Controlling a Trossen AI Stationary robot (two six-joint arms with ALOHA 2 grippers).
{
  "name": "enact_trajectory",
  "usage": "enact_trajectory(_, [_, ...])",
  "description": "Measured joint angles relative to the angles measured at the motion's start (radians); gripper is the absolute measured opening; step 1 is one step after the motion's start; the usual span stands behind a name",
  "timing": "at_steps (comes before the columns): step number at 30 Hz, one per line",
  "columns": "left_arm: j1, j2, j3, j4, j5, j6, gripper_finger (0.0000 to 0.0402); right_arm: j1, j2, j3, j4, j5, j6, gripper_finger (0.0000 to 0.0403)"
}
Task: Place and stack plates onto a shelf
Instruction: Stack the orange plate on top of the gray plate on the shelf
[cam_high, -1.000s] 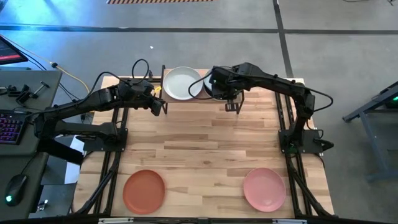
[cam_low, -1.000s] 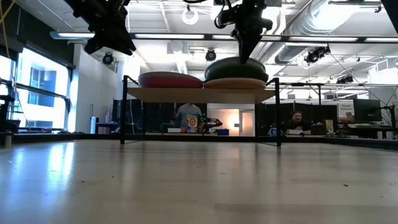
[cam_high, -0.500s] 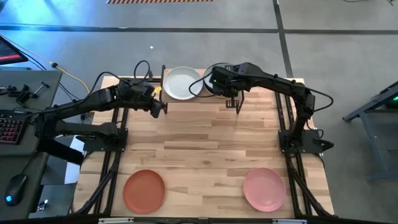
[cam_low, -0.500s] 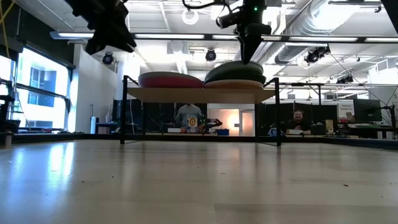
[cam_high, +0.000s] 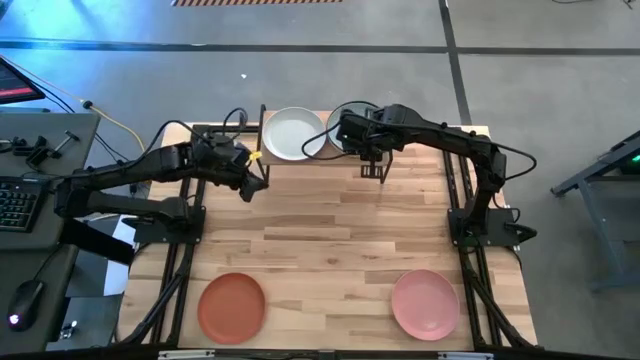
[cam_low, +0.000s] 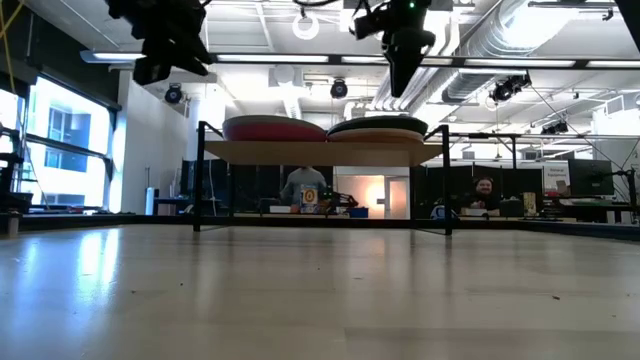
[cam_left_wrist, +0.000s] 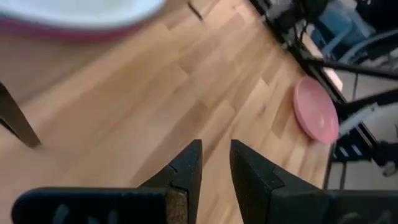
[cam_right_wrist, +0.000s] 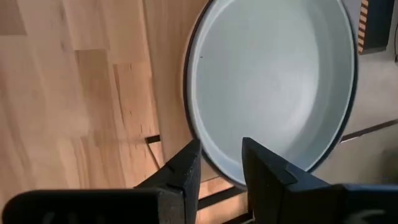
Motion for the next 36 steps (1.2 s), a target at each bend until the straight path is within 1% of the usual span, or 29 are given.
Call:
enact_trajectory(3, [-0.047,0.0,0.0,-0.049,0.0,-0.022,0.0072,0.02,-0.001,0.035,-0.046,0.0,0.044,0.0097])
enact_trajectory(7, [-0.122,0.0,0.0,-0.128,0.0,-0.055,0.0072,0.055,-0.002,0.11,-0.109,-0.006,0.146,0.0097])
enact_trajectory(14, [-0.293,0.0,0.0,-0.254,0.0,-0.105,0.0072,0.136,-0.002,0.228,-0.126,-0.13,0.329,0.0097])
enact_trajectory(17, [-0.376,0.0,0.0,-0.298,0.0,-0.113,0.0072,0.179,-0.002,0.244,-0.127,-0.155,0.392,0.0097])
enact_trajectory(20, [-0.463,0.0,-0.001,-0.332,0.0,-0.131,0.0072,0.225,-0.002,0.246,-0.127,-0.158,0.436,0.0097])
enact_trajectory(26, [-0.643,0.0,-0.071,-0.327,0.0,-0.223,0.0072,0.306,-0.002,0.246,-0.127,-0.158,0.516,0.0097])
enact_trajectory(29, [-0.719,0.006,-0.119,-0.298,0.0,-0.269,0.0072,0.336,-0.002,0.246,-0.127,-0.151,0.535,0.0097])
enact_trajectory(33, [-0.785,0.011,-0.157,-0.294,-0.002,-0.322,0.0072,0.363,-0.002,0.246,-0.127,-0.145,0.535,0.0097])
enact_trajectory(36, [-0.806,0.011,-0.178,-0.279,-0.015,-0.334,0.0072,0.374,-0.002,0.246,-0.127,-0.125,0.535,0.0097])
